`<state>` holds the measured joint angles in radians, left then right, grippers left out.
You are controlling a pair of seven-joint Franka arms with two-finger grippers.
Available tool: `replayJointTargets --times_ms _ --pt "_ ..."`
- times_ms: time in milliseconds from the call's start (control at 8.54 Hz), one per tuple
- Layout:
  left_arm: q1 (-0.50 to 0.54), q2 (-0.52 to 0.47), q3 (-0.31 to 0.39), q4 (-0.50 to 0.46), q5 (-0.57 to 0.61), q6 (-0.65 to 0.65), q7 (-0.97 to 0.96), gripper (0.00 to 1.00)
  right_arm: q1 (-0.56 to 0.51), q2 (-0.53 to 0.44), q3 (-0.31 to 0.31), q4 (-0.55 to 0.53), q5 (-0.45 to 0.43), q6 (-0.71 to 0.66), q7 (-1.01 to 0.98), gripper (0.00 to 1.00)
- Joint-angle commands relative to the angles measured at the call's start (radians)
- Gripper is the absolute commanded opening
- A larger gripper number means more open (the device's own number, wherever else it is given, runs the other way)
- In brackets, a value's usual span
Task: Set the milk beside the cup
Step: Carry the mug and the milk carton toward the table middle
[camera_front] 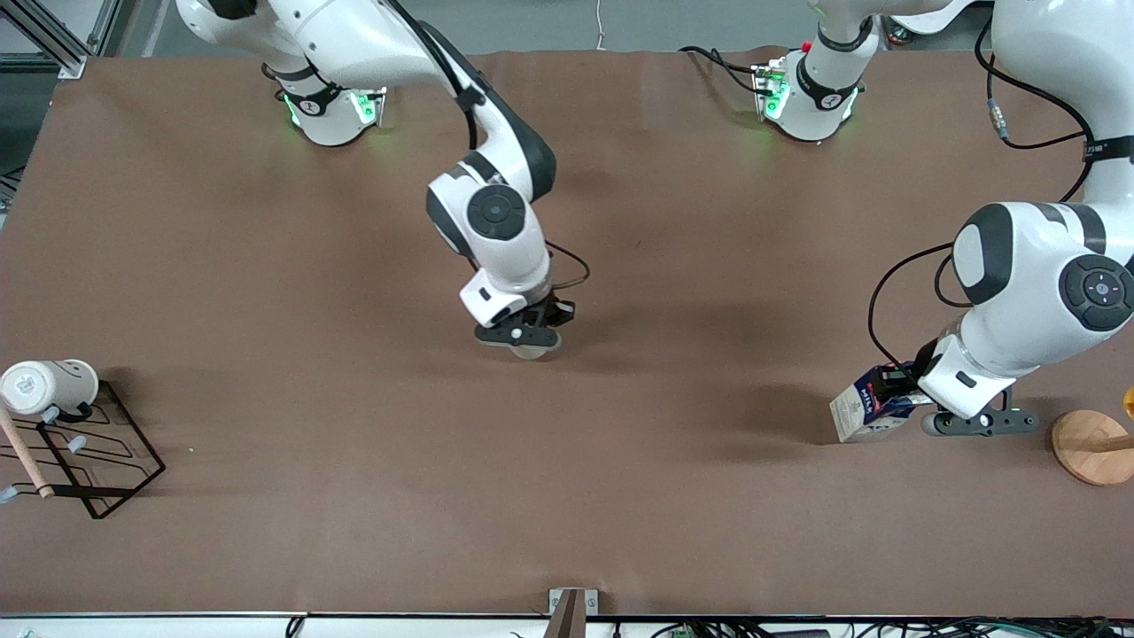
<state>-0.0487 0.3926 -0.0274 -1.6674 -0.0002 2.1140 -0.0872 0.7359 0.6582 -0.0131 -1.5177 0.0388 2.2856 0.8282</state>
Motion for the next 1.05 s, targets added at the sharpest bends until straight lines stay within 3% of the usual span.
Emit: replayJointTargets --times_ms 0,117,234,351,586,937 --pt "-0.007 -0.017 -0.003 0.049 -0.017 -0.086 -0.019 0.50 0.010 0.067 -0.013 0.100 -0.013 -0.014 0.019 0.00" --pt "-0.008 -0.017 -0.018 0.070 -0.017 -0.112 -0.047 0.50 0.010 0.073 -0.013 0.102 -0.014 -0.012 0.019 0.01" --pt "-0.005 -0.017 -0.050 0.077 -0.017 -0.118 -0.089 0.50 0.005 0.080 -0.014 0.102 -0.014 -0.009 0.017 0.17" --pt "-0.005 -0.017 -0.072 0.078 -0.015 -0.118 -0.130 0.50 0.005 0.087 -0.014 0.102 -0.020 -0.009 0.016 0.94" --pt "-0.004 -0.020 -0.129 0.089 -0.017 -0.120 -0.201 0.50 0.014 0.086 -0.013 0.102 -0.068 -0.014 0.017 0.99" --pt "-0.005 -0.021 -0.238 0.094 -0.012 -0.120 -0.365 0.50 0.003 0.032 -0.005 0.100 -0.051 -0.073 0.000 0.99"
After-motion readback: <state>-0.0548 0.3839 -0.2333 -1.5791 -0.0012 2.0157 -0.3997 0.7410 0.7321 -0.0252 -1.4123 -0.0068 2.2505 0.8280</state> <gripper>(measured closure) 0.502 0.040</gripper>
